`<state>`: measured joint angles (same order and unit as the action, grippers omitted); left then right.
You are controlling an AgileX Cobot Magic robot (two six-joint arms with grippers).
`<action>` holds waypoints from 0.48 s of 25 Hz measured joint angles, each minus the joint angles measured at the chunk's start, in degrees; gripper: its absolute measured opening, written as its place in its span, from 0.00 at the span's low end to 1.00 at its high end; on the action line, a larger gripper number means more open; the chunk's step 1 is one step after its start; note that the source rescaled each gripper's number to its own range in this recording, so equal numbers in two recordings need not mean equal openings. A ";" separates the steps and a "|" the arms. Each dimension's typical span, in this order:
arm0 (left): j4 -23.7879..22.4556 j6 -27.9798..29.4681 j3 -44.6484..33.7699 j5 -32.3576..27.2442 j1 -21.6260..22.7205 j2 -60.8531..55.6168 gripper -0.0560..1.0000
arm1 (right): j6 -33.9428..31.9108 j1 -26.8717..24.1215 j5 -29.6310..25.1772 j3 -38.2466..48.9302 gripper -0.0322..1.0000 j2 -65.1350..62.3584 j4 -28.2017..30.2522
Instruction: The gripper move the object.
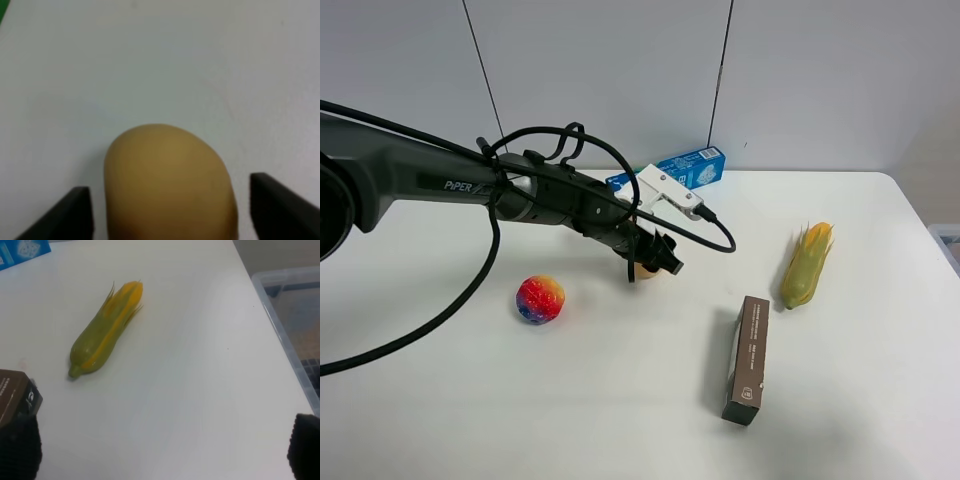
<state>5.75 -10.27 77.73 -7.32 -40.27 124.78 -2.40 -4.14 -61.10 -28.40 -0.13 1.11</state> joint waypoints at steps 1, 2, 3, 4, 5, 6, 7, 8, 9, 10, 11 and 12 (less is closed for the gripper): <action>0.00 0.00 0.00 0.13 0.00 0.00 0.77 | 0.00 0.00 0.00 0.00 1.00 0.00 0.00; 0.00 0.00 0.00 0.20 0.00 0.00 0.85 | 0.00 0.00 0.00 0.00 1.00 0.00 0.00; 0.00 0.00 0.00 0.24 0.00 0.00 0.90 | 0.00 0.00 0.00 0.00 1.00 0.00 0.00; 0.00 0.00 0.00 0.24 0.00 0.00 0.92 | 0.00 0.00 0.00 0.00 1.00 0.00 0.00; 0.00 0.00 0.00 0.27 0.00 0.00 0.93 | 0.00 0.00 0.00 0.00 1.00 0.00 0.00; 0.00 0.00 0.00 0.38 0.00 0.00 0.94 | 0.00 0.00 0.00 0.00 1.00 0.00 0.00; 0.00 0.25 0.00 0.42 0.00 0.00 0.94 | 0.00 0.00 0.00 0.00 1.00 0.00 0.00; 0.00 0.88 0.00 0.42 0.00 0.00 0.94 | 0.00 0.00 0.00 0.00 1.00 0.00 0.00; 0.00 1.42 0.00 0.37 0.00 -0.16 0.94 | 0.00 0.00 0.00 0.00 1.00 0.00 0.00; 0.00 2.10 0.00 -0.08 0.00 -0.64 0.94 | 0.00 0.00 0.00 0.00 1.00 0.00 0.00; 0.00 2.75 0.00 -0.70 0.00 -1.36 0.94 | 0.00 0.00 0.00 0.00 1.00 0.00 0.00; 0.00 3.62 0.00 -1.73 0.00 -2.75 0.94 | 0.00 0.00 0.00 0.00 1.00 0.00 0.00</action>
<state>5.75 -6.65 77.73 -9.05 -40.27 122.03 -2.40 -4.14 -61.10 -28.40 -0.13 1.11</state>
